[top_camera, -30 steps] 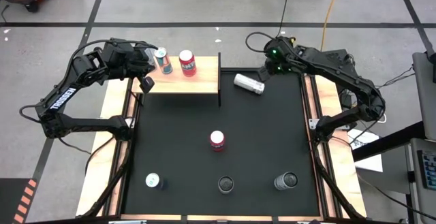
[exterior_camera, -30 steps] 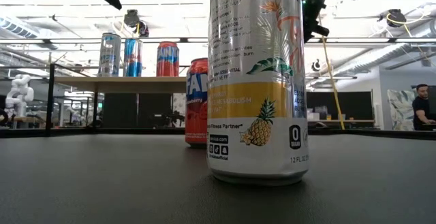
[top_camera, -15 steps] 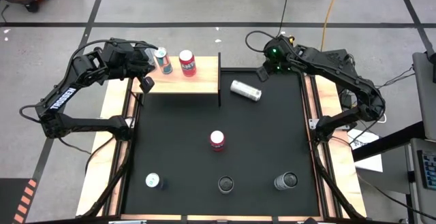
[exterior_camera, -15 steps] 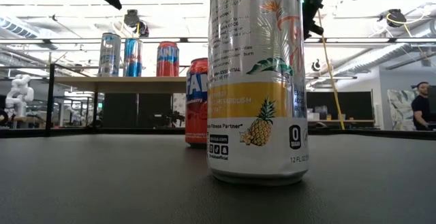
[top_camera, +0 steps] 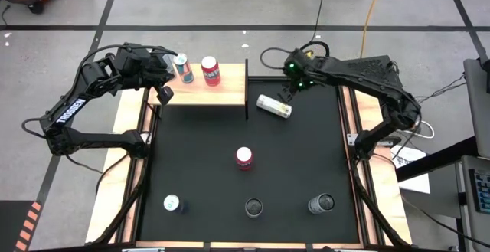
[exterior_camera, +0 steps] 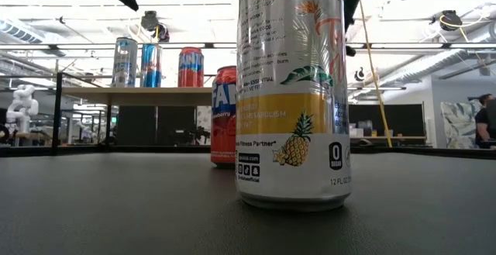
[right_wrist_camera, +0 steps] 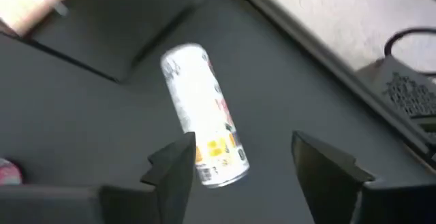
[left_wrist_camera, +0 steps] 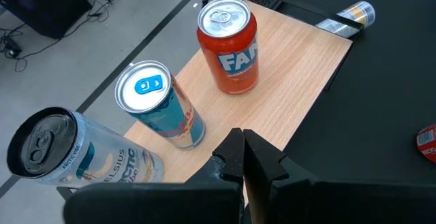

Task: Place canned beverage on shelf
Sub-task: Put the top white-yellow soda can on the shelf

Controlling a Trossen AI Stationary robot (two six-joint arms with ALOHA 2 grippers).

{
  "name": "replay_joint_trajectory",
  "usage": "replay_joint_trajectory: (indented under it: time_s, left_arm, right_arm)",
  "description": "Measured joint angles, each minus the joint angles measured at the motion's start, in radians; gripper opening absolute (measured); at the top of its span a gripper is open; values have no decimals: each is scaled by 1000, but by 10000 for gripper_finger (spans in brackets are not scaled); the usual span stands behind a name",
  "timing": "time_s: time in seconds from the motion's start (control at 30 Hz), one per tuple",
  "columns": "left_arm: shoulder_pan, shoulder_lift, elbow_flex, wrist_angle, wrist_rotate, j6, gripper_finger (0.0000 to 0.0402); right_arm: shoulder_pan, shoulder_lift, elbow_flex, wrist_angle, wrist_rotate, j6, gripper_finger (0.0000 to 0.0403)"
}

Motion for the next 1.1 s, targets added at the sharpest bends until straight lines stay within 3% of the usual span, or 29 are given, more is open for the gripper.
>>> replay_joint_trajectory:
  time_s: [0.23, 0.4, 0.53, 1.1]
  left_arm:
    - [0, 0, 0, 0, 0, 0, 1]
    - [0, 0, 0, 0, 0, 0, 1]
    - [0, 0, 0, 0, 0, 0, 1]
    - [0, 0, 0, 0, 0, 0, 1]
  right_arm:
    - [5, 116, 0, -10, -6, -36, 224]
    - [6, 185, 0, -10, -100, -83, 224]
    - [14, 227, 0, -4, -106, -120, 224]
    - [50, 317, -1, 60, -154, -156, 224]
